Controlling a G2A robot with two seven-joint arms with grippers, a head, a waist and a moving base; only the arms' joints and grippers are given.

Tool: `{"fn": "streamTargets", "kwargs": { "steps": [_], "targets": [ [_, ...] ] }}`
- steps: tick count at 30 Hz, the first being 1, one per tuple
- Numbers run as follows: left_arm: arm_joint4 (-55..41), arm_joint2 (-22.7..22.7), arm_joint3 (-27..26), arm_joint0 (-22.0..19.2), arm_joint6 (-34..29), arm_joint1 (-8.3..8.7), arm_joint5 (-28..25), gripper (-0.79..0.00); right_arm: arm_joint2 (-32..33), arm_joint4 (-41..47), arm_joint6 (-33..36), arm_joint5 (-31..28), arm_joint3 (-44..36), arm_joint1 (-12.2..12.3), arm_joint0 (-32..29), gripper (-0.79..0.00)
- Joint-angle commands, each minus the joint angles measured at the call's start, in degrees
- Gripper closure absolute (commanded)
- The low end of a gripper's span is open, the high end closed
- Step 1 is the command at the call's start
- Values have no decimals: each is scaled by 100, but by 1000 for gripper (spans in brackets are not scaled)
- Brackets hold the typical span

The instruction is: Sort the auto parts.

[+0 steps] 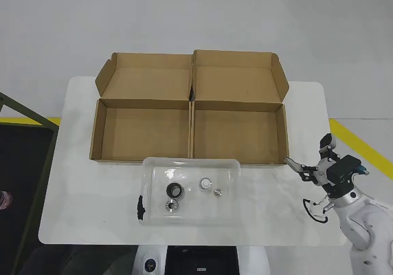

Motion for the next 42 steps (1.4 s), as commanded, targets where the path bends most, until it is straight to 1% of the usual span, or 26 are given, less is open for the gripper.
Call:
{"fn": "streamTargets", "kwargs": {
  "steps": [1, 17, 24, 28, 30, 38, 42],
  "targets": [
    [0, 0, 0, 0, 0, 0, 0, -785, 0, 0, 0, 0, 0, 0, 0, -784],
    [0, 0, 0, 0, 0, 0, 0, -785, -55, 17, 68, 20, -25, -1, 13, -785],
    [0, 0, 0, 0, 0, 0, 0, -785, -353, -71, 454, -405, -454, 42, 121, -785],
    [0, 0, 0, 0, 0, 0, 0, -785, -676, -185, 897, -629, -795, 62, 192, -785],
    [0, 0, 0, 0, 0, 0, 0, -785, -935, -258, 1139, -740, -906, 66, 264, -785],
    [0, 0, 0, 0, 0, 0, 0, -785, -1951, -370, 1982, -987, -1027, 60, 671, -785],
    [0, 0, 0, 0, 0, 0, 0, -785, -2358, -329, 2372, -1039, -1014, 52, 864, -785]
  ]
}}
